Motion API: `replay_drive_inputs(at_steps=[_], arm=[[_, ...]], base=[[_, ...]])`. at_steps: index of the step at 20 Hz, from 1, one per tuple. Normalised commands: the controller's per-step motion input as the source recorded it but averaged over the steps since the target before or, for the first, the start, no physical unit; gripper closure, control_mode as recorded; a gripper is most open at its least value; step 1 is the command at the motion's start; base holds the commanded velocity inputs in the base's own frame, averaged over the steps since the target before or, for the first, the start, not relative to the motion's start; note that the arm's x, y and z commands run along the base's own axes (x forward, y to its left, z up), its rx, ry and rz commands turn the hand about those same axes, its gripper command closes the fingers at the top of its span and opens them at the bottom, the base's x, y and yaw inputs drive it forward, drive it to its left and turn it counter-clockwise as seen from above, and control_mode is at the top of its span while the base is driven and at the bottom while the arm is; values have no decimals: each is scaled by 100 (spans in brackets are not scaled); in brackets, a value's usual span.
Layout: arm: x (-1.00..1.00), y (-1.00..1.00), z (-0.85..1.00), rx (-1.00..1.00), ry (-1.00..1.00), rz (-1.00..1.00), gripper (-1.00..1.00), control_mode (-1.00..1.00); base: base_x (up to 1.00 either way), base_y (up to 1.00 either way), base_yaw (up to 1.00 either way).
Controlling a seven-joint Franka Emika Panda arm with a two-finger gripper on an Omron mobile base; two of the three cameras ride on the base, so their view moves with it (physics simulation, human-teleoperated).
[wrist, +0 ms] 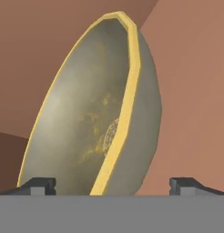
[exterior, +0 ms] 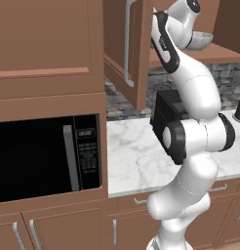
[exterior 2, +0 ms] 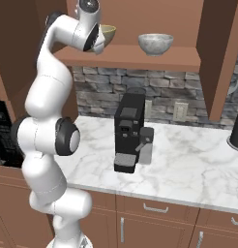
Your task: Take the smaller bowl and place it next to the appetizer plate on the dining counter , and place the larger bowl next to the plate with cooked food.
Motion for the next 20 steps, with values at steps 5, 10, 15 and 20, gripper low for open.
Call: replay_drive_inputs(at_steps=[5, 10, 15, 20], arm=[[29, 1, 0, 0, 7, -1, -100, -100], [13, 0, 0, 0, 11, -2, -100, -100], [0, 0, -3, -2, 14, -7, -100, -100], [0, 0, -28, -4, 7, -5, 100, -100]], base=[[0, 0, 0], [0, 0, 0], [0, 0, 0], [0, 0, 0]])
